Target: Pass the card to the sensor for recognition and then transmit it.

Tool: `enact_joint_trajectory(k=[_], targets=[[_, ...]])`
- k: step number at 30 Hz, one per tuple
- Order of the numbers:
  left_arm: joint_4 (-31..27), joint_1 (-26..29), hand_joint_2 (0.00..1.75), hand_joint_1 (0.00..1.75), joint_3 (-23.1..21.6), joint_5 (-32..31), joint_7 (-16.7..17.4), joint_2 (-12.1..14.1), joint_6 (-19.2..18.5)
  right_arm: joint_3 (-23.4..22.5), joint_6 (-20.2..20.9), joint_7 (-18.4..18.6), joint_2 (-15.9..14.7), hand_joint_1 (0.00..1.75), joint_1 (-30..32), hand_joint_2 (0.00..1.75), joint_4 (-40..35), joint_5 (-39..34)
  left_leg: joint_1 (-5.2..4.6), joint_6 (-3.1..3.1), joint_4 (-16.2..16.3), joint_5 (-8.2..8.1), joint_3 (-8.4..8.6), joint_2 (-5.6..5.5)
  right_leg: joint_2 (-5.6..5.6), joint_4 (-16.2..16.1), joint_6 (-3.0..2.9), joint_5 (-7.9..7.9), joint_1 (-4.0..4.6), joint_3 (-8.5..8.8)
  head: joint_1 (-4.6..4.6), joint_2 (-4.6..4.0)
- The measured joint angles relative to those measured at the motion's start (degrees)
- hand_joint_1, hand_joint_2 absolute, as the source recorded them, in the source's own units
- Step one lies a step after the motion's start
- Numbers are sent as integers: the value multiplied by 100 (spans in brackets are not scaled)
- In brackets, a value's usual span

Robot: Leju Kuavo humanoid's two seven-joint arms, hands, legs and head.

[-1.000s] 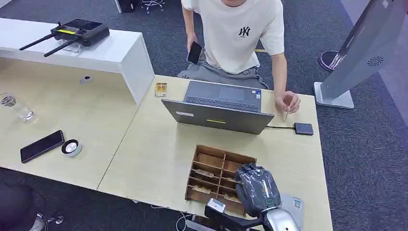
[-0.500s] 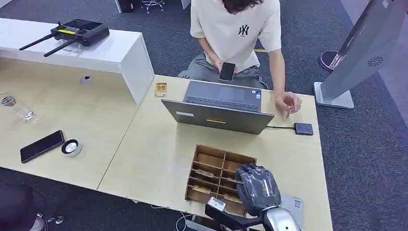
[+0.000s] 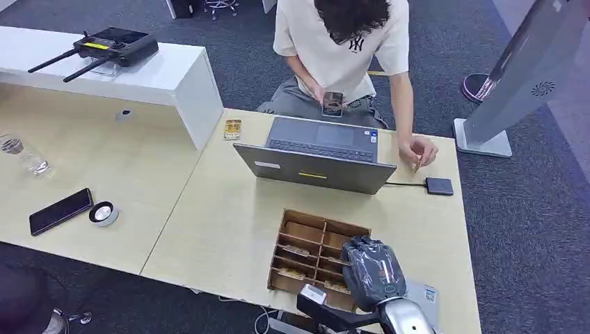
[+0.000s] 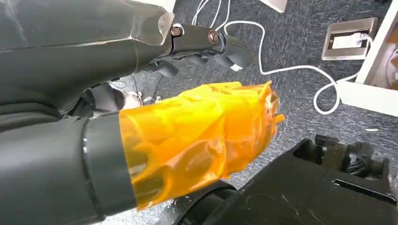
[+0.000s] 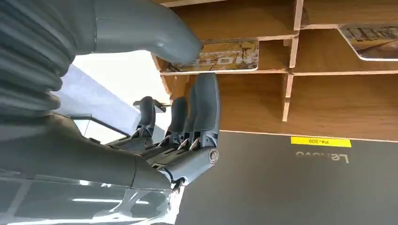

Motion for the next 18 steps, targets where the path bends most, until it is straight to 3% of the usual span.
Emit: enact_joint_trajectory(k=[2, 4, 18], targets=[[15, -8, 0, 0, 0, 0, -4, -4, 0, 0, 9, 6, 0, 99, -3, 175, 4, -11, 0, 0, 0, 0, 0, 0, 0, 0, 0, 0, 0, 0, 0, 0], [31, -13, 0, 0, -2, -2, -9, -4, -2, 0, 18, 11, 0, 124, -7, 175, 18, -13, 0, 0, 0, 0, 0, 0, 0, 0, 0, 0, 0, 0, 0, 0], [85, -23, 0, 0, -59, -15, -18, -9, -4, 0, 24, 17, 2, 140, -32, 175, 68, -20, 0, 0, 0, 0, 0, 0, 0, 0, 0, 0, 0, 0, 0, 0]])
